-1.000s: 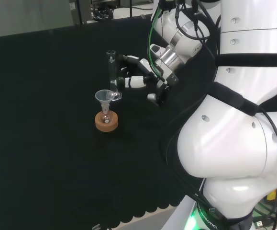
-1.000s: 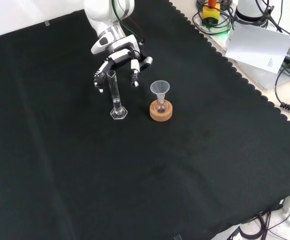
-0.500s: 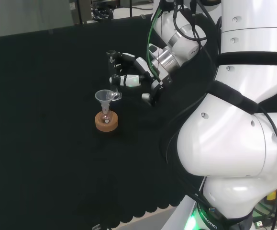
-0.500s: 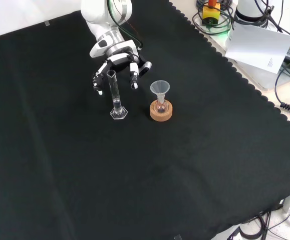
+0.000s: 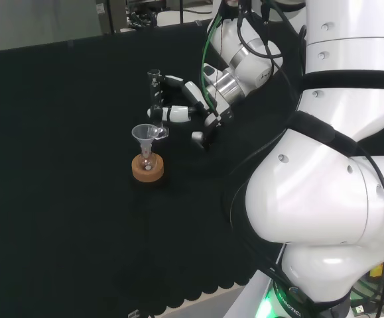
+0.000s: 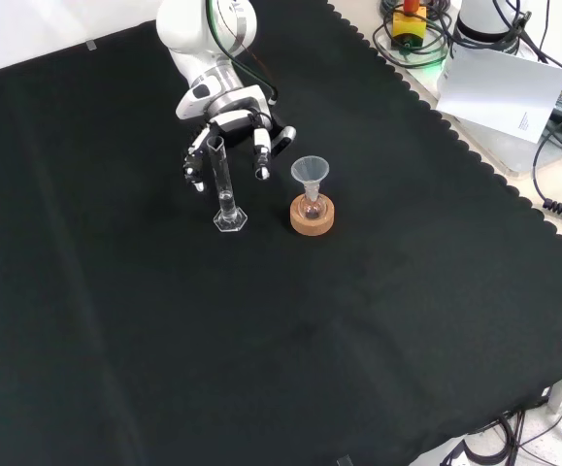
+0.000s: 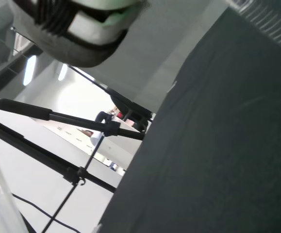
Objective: Pick up the graduated cylinder.
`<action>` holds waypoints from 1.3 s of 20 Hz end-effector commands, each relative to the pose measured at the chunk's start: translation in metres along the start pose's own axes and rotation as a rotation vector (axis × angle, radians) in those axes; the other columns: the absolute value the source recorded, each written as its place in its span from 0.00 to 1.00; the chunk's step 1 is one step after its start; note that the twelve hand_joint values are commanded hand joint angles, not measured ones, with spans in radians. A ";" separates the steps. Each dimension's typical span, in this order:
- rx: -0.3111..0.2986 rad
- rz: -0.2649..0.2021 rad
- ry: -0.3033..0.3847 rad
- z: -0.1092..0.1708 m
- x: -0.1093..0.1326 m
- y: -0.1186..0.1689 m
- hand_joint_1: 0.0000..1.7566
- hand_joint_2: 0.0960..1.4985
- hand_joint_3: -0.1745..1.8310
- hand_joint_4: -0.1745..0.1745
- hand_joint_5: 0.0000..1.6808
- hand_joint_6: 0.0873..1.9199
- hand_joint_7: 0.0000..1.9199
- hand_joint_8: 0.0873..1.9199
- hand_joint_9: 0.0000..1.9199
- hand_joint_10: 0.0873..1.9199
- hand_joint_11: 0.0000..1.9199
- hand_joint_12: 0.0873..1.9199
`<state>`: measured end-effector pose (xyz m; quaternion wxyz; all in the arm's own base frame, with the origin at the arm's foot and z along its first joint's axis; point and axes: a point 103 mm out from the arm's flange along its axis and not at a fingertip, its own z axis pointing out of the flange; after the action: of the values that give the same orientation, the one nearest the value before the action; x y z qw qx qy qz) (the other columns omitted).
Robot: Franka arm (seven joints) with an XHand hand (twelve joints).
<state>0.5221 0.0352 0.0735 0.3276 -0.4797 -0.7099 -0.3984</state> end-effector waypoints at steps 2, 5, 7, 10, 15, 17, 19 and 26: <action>-0.014 -0.011 0.031 0.010 0.000 0.004 0.57 0.39 0.39 0.47 0.35 0.00 0.26 0.28 0.38 0.22 0.27 0.61; -0.015 -0.009 0.036 0.014 -0.001 0.005 0.56 0.39 0.39 0.49 0.35 0.00 0.26 0.28 0.38 0.22 0.26 0.61; -0.021 -0.007 0.040 0.016 -0.002 0.006 0.57 0.39 0.39 0.50 0.36 0.00 0.26 0.27 0.38 0.22 0.25 0.61; -0.036 0.002 0.049 0.017 -0.004 0.007 0.57 0.39 0.39 0.51 0.38 0.00 0.27 0.27 0.38 0.22 0.25 0.61; -0.057 0.012 0.055 0.017 -0.008 0.009 0.58 0.41 0.39 0.53 0.41 0.02 0.28 0.27 0.39 0.21 0.27 0.61; -0.070 0.011 0.061 0.017 -0.009 0.010 0.59 0.42 0.39 0.53 0.42 0.03 0.28 0.27 0.40 0.21 0.28 0.60; -0.078 0.011 0.062 0.018 -0.009 0.010 0.59 0.42 0.39 0.53 0.42 0.05 0.29 0.27 0.42 0.20 0.30 0.59; -0.087 0.018 0.076 0.020 -0.011 0.010 0.59 0.45 0.38 0.51 0.39 0.13 0.30 0.26 0.46 0.16 0.33 0.57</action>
<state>0.5330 0.0503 0.0587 0.3354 -0.4835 -0.6777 -0.4411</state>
